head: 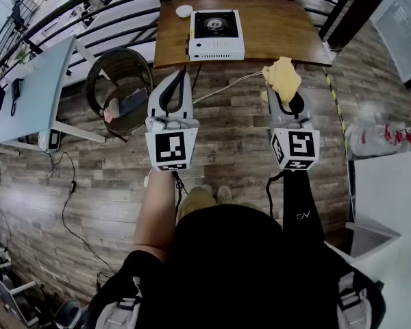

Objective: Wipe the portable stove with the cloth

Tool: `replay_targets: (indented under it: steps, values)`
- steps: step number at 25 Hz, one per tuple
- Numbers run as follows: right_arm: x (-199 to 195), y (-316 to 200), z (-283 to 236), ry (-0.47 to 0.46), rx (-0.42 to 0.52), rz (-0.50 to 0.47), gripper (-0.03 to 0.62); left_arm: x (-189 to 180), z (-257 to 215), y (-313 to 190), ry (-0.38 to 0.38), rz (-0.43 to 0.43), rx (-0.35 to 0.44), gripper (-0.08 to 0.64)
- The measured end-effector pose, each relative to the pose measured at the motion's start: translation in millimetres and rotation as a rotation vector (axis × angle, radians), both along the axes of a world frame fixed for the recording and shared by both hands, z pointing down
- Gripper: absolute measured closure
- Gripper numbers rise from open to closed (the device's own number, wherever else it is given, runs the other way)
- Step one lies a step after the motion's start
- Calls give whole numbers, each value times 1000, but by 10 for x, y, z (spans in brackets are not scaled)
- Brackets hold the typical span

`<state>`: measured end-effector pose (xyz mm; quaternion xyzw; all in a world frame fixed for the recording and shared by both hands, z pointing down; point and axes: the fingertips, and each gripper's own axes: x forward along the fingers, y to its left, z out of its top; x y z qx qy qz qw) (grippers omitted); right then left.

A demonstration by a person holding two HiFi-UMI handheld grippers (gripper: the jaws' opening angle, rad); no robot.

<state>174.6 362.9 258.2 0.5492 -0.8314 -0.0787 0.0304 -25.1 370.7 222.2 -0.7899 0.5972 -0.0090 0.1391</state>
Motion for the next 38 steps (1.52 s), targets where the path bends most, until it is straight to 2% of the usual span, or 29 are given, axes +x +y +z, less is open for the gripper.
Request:
replay_targets:
  steps: [14,22,28,38]
  values:
    - [3,23,-115,-2,32,-16,468,95,-78,-40,18,29,10,552]
    - [-170,-269,1,14,20,-32,468,-60,-6,-311,33,21,10,552]
    - [-354,-1021,41,31,10,-24,468,-256,32,-1100,39,24,6,552]
    - [-674,-2501,-51,26,-4,25,468,-535,-100,-2655,41,84,6,552]
